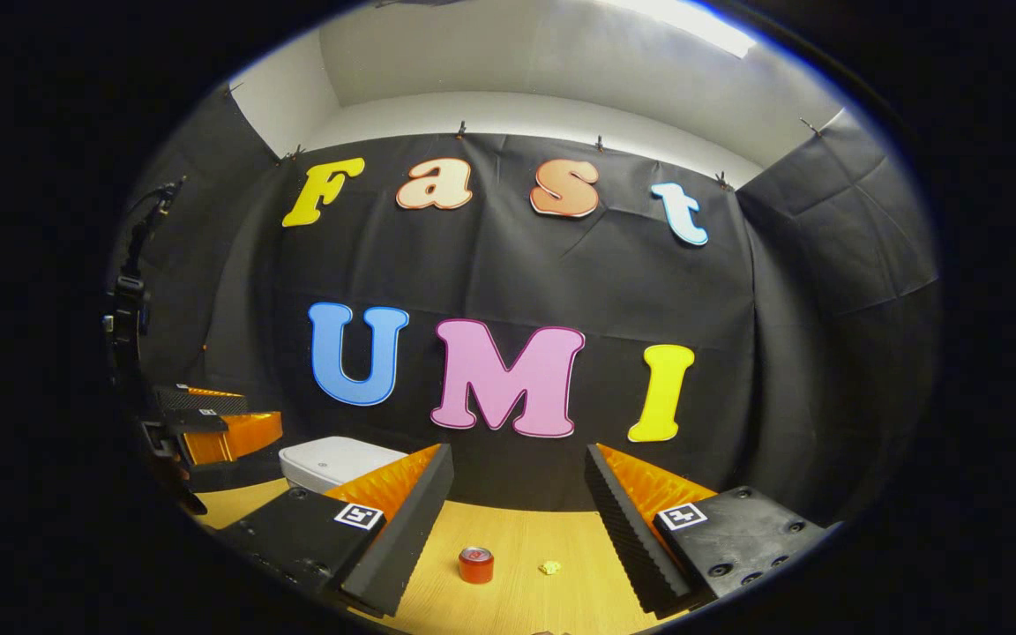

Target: Press the lid of the desktop garbage bin to open it, pick up the crumpled paper on the desktop and throw it into the bin, then pick up the pop can on the desktop and drop it into the bin, and finally close the garbage bin lid.

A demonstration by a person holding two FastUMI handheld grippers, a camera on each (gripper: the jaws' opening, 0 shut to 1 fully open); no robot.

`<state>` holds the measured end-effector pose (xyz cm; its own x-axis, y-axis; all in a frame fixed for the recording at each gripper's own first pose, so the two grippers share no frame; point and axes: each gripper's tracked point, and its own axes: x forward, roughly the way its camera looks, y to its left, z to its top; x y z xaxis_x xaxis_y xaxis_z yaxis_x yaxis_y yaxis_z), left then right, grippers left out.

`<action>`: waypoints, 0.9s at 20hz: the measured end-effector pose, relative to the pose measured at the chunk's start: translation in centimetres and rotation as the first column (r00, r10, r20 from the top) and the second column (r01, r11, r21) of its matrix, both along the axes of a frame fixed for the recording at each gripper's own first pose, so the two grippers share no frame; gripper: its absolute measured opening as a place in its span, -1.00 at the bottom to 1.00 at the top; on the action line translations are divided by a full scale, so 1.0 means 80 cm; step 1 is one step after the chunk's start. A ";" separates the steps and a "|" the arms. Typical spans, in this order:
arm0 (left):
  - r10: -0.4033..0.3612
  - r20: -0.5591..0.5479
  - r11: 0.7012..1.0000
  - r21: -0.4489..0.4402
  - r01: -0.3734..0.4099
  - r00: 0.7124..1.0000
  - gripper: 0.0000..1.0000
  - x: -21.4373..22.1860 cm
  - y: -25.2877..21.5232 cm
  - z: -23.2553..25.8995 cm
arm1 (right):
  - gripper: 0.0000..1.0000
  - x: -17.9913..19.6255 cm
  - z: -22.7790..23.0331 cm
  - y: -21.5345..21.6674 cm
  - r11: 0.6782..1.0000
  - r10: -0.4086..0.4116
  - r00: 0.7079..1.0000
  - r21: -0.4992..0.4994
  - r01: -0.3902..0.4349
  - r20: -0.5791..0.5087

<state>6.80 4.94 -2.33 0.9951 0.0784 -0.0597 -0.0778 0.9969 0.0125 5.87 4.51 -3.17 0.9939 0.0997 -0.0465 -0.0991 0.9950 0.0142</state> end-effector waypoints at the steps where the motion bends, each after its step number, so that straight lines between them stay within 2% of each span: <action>1: 0.012 -0.007 1.000 0.009 -0.012 1.000 0.75 0.009 0.006 -0.003 | 0.92 0.006 -0.005 0.001 1.000 0.005 1.000 0.001 -0.005 -0.005; 3: 0.027 -0.022 0.999 0.020 -0.027 0.999 0.49 0.031 0.013 -0.009 | 0.92 0.016 -0.014 0.001 1.000 0.011 1.000 0.003 -0.011 -0.014; 4: 0.031 -0.033 0.999 0.019 -0.030 0.999 0.19 0.040 0.017 -0.013 | 0.92 0.021 -0.019 -0.001 1.000 0.012 1.000 0.004 -0.012 -0.020; 7: 0.042 -0.058 0.999 0.017 -0.042 0.997 -0.05 0.072 0.026 -0.025 | 0.93 0.043 -0.041 -0.007 1.000 0.002 0.998 0.025 0.000 -0.059; 8: 0.047 -0.065 0.999 0.026 -0.045 0.997 -0.28 0.083 0.030 -0.031 | 0.93 0.051 -0.048 -0.009 0.999 -0.006 0.997 0.035 0.008 -0.076; 14: 0.079 -0.092 0.995 0.062 -0.074 0.993 -0.83 0.130 0.054 -0.059 | 0.93 0.083 -0.076 -0.022 1.000 -0.015 0.995 0.023 0.017 -0.098; 18: 0.041 -0.163 0.999 0.002 -0.041 0.986 -0.89 0.155 0.062 -0.100 | 0.93 0.091 -0.087 -0.030 0.999 -0.017 0.993 0.026 0.020 -0.118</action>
